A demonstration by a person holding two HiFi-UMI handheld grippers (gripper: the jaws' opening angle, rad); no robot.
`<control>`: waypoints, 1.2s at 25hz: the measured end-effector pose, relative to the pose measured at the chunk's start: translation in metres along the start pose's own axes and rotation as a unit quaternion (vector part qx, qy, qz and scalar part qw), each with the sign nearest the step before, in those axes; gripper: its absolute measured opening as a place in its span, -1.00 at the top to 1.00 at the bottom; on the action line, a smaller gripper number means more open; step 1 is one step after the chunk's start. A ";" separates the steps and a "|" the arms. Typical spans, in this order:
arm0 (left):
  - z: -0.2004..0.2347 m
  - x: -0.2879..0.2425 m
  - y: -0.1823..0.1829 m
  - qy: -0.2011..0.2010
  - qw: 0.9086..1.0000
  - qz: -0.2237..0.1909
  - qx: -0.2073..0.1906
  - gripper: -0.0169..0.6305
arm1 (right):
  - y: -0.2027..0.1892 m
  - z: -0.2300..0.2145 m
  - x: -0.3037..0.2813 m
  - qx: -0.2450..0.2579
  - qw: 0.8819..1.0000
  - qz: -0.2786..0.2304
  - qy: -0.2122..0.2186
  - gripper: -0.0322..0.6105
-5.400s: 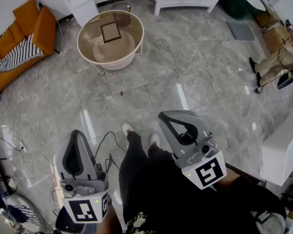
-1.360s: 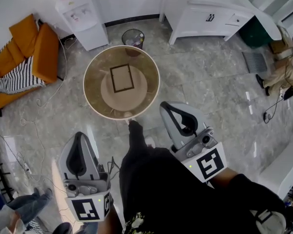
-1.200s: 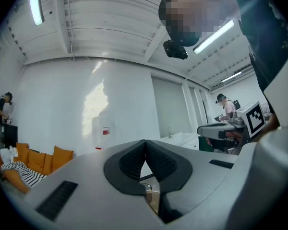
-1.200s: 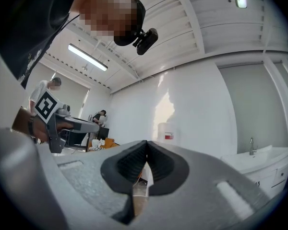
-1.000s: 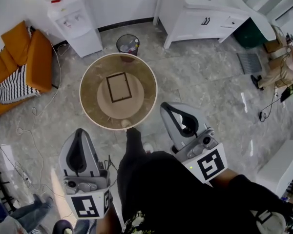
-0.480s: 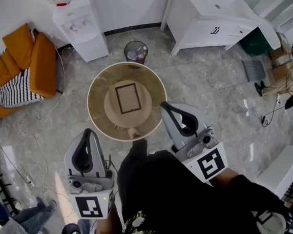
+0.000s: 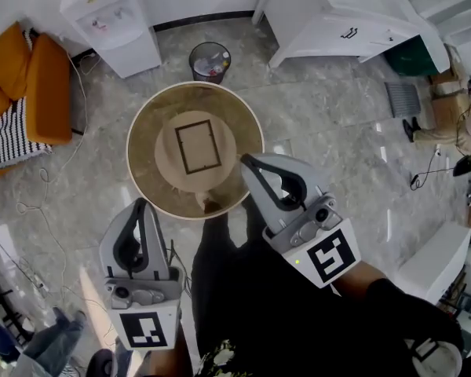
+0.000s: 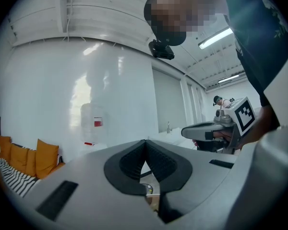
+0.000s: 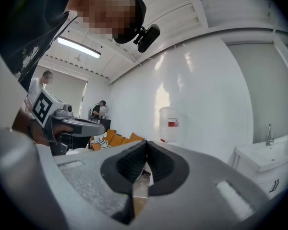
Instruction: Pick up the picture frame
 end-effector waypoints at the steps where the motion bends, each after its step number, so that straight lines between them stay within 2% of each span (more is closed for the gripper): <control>1: -0.002 -0.007 -0.003 0.001 1.000 0.003 0.001 0.91 | -0.006 -0.005 -0.004 -0.005 1.000 0.002 0.007 0.91; 6: -0.003 -0.045 -0.018 0.033 0.999 0.013 0.010 0.91 | -0.036 -0.034 -0.030 -0.006 0.998 0.015 0.054 0.91; 9: 0.007 -0.061 -0.031 0.056 0.996 0.012 0.063 0.91 | -0.056 -0.051 -0.054 -0.008 0.996 0.022 0.088 0.91; 11: 0.010 -0.072 -0.040 0.068 0.994 0.007 0.079 0.91 | -0.069 -0.059 -0.067 -0.011 0.993 0.020 0.112 0.91; 16: 0.016 -0.105 -0.083 0.089 0.991 0.030 0.091 0.91 | -0.114 -0.070 -0.092 -0.015 0.988 0.038 0.148 0.91; 19: 0.020 -0.119 -0.117 0.103 0.986 0.052 0.116 0.91 | -0.152 -0.072 -0.099 -0.028 0.983 0.067 0.171 0.91; 23: 0.033 -0.125 -0.159 0.110 0.980 0.090 0.136 0.78 | -0.196 -0.062 -0.103 -0.042 0.979 0.095 0.176 0.90; 26: 0.045 -0.135 -0.188 0.109 0.980 0.083 0.144 0.69 | -0.228 -0.056 -0.108 -0.051 0.975 0.123 0.177 0.90; 27: 0.046 -0.138 -0.201 0.109 0.979 0.093 0.145 0.67 | -0.239 -0.055 -0.109 -0.056 0.974 0.134 0.175 0.90; 30: 0.050 -0.145 -0.248 0.114 0.970 0.156 0.146 0.58 | -0.271 -0.051 -0.113 -0.075 0.970 0.154 0.170 0.90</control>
Point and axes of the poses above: the fingertips, and each gripper's own axes: x backward along the fingers, z to its left, y out of its top, the point moved 10 cm from there along x, backward along the fingers, and after that the axes turned 8 degrees about x, right-handed, at the moved point
